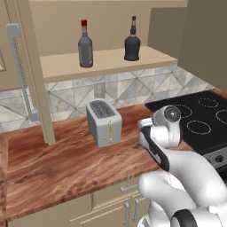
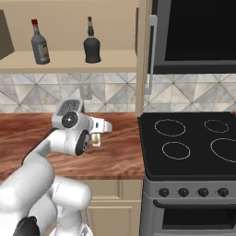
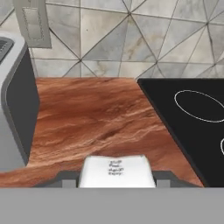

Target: Sort all alcoholic drinks to one cabinet, and non-alcoholic drinks to the other.

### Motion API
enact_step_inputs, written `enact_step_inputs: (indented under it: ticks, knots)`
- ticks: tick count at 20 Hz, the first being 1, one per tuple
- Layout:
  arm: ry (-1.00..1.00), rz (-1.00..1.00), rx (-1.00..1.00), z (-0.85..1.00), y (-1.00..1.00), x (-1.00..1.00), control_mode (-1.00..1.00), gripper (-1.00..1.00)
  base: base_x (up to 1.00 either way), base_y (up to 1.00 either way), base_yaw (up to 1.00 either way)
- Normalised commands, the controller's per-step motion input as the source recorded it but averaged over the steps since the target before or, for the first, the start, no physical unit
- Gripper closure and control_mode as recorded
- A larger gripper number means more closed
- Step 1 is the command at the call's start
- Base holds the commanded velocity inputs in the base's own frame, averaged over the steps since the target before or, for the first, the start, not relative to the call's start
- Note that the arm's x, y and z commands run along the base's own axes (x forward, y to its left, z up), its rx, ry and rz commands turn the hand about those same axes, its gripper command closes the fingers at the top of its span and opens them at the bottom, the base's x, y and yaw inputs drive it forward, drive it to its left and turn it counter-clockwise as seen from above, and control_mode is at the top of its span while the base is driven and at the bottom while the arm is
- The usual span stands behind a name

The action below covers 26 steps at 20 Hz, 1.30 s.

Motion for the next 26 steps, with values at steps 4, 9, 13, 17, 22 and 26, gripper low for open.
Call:
enact_step_inputs:
  ticks: [4,9,13,17,22,26]
  knots:
    - [-0.06,0.0,-0.02,0.4,-0.06,-0.52,-1.0,1.0,0.0,0.0,0.0]
    - [-0.05,0.0,-0.02,0.43,-0.06,-0.54,-1.0,1.0,0.0,0.0,0.0]
    - [-0.02,0.01,0.0,0.52,-0.06,-0.45,-1.0,1.0,0.0,0.0,0.0]
    - [0.0,0.01,0.0,0.54,-0.06,-0.36,-1.0,1.0,0.0,0.0,0.0]
    - [0.0,0.03,0.0,0.51,-0.02,-0.35,-1.0,1.0,0.0,0.0,0.0]
    - [0.0,0.04,0.0,0.39,0.0,-0.31,-1.0,1.0,0.0,0.0,0.0]
